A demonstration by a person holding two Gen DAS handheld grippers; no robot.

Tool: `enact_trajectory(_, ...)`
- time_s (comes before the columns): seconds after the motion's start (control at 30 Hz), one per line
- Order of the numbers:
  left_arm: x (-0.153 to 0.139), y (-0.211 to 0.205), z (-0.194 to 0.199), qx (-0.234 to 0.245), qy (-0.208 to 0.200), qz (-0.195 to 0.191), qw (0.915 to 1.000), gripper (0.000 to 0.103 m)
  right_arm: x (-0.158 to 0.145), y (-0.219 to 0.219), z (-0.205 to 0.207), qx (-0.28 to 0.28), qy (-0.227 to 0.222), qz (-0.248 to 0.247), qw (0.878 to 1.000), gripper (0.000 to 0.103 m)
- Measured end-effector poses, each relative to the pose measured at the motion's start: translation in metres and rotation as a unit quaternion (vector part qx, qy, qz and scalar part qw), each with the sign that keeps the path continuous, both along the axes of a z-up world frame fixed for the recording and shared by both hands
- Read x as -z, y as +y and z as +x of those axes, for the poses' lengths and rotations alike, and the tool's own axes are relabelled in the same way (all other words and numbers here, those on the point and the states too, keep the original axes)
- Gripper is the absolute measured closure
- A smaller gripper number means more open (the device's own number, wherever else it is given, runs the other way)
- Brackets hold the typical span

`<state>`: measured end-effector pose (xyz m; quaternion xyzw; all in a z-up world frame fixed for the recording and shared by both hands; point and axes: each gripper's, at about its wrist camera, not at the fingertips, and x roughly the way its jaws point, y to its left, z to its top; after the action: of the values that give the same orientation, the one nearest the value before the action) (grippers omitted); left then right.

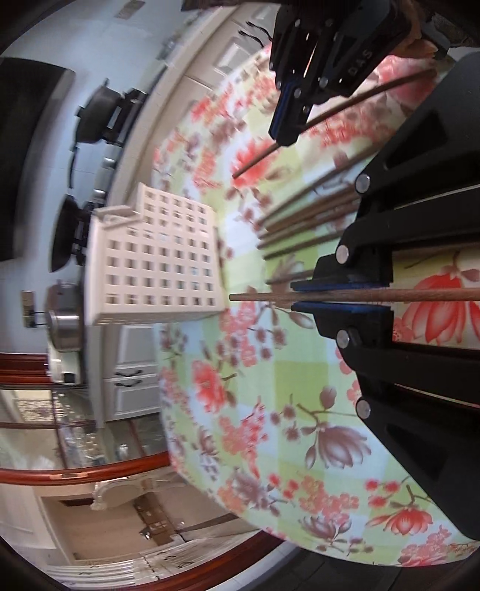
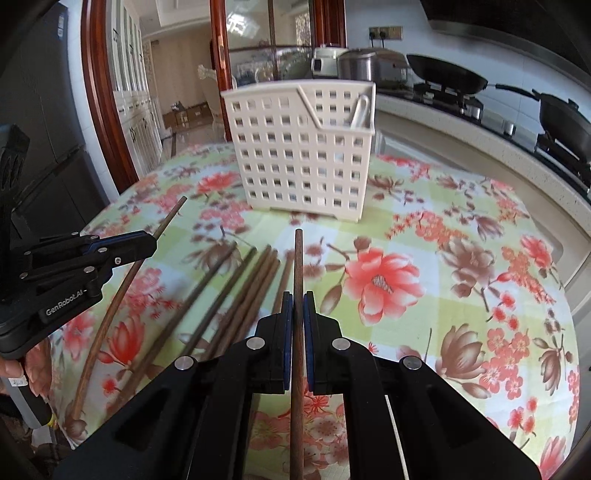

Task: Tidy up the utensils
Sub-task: 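Grasp a brown chopstick with the left tool while the right tool holds its chopstick, then lift both chopsticks upright and carry them toward the caddy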

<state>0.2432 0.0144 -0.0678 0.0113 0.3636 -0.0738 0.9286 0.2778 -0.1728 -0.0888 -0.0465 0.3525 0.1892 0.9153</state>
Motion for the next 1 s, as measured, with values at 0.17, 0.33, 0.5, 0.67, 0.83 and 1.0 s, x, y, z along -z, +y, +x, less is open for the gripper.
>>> enact_trajectory(0.17, -0.022, 0.005, -0.019, 0.002, -0.027, -0.012, 0.9996, 0.097, -0.019, -0.002, -0.013, -0.004, -0.028, 0.007, 1.0, 0.097)
enact_trajectory(0.33, -0.041, 0.009, -0.036, 0.007, -0.049, -0.019, 0.9986, 0.097, -0.039, -0.008, -0.023, -0.005, -0.048, 0.021, 0.999, 0.097)
enact_trajectory(0.5, -0.061, 0.007, -0.056, 0.01, -0.08, -0.019, 0.9965, 0.097, -0.059, -0.015, -0.037, -0.003, -0.076, 0.035, 0.996, 0.097)
enact_trajectory(0.67, -0.08, 0.003, -0.078, 0.018, -0.121, -0.015, 0.9924, 0.097, -0.075, -0.02, -0.053, -0.007, -0.109, 0.047, 0.993, 0.097)
enact_trajectory(0.83, -0.089, 0.0, -0.093, 0.023, -0.143, -0.01, 0.9893, 0.097, -0.087, -0.026, -0.068, -0.007, -0.135, 0.056, 0.989, 0.097)
enact_trajectory(1.0, -0.1, 0.0, -0.104, 0.021, -0.167, -0.012, 0.9857, 0.097, -0.099, -0.032, -0.083, -0.006, -0.16, 0.065, 0.985, 0.097)
